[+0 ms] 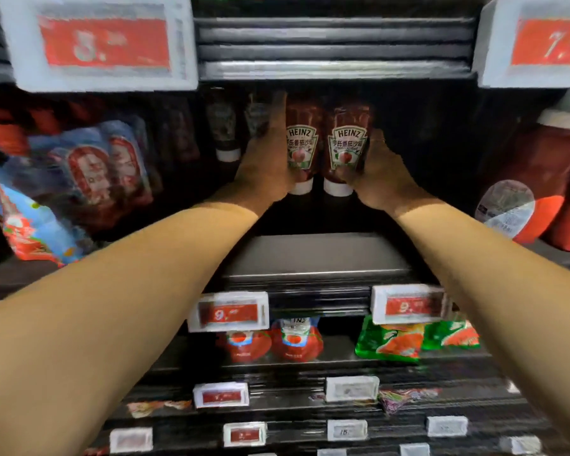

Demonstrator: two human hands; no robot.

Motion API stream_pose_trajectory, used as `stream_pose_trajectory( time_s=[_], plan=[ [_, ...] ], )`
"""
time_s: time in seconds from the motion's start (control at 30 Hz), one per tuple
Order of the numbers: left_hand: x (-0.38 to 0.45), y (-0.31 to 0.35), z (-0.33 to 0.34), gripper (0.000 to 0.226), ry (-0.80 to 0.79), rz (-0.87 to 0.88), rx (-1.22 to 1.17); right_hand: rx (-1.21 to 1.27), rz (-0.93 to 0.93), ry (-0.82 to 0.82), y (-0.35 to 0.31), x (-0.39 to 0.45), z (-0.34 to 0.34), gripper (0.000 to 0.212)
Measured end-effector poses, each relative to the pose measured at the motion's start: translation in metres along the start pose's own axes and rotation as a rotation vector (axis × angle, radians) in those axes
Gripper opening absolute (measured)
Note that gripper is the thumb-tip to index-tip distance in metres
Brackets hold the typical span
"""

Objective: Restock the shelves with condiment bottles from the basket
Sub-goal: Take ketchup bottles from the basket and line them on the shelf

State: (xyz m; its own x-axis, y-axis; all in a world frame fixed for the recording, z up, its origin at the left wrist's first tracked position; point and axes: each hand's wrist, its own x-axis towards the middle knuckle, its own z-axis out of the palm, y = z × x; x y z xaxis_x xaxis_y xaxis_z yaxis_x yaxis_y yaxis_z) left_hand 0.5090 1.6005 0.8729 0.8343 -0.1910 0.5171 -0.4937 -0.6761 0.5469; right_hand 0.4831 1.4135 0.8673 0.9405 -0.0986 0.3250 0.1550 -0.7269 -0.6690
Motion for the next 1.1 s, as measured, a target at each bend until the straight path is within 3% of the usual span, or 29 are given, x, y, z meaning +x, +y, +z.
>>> stream_pose_trajectory(
  time_s=[0.27, 0.5, 0.7, 0.83, 0.93, 1.1],
  plan=[
    [0.061, -0.02, 0.037, 0.132, 0.03, -0.121, 0.055, 0.05, -0.031, 0.012, 0.029, 0.075, 0.019, 0.067],
    [0.083, -0.028, 0.053, 0.13, 0.067, -0.171, 0.03, 0.128, -0.006, 0.067, 0.044, 0.105, 0.034, 0.096],
    [0.073, -0.025, 0.058, 0.127, 0.141, -0.143, 0.033, 0.268, -0.046, 0.126, 0.054, 0.104, 0.043, 0.085],
    [0.068, -0.021, 0.055, 0.117, 0.289, -0.048, 0.277, 0.33, -0.069, 0.191, 0.053, 0.105, 0.044, 0.089],
    [0.074, -0.02, 0.055, 0.098, 0.295, 0.099, 0.566, 0.29, -0.054, 0.181, 0.049, 0.106, 0.047, 0.089],
    [0.093, -0.026, 0.058, 0.081, 0.294, 0.104, 0.596, 0.169, -0.079, 0.215, 0.045, 0.114, 0.051, 0.073]
  ],
)
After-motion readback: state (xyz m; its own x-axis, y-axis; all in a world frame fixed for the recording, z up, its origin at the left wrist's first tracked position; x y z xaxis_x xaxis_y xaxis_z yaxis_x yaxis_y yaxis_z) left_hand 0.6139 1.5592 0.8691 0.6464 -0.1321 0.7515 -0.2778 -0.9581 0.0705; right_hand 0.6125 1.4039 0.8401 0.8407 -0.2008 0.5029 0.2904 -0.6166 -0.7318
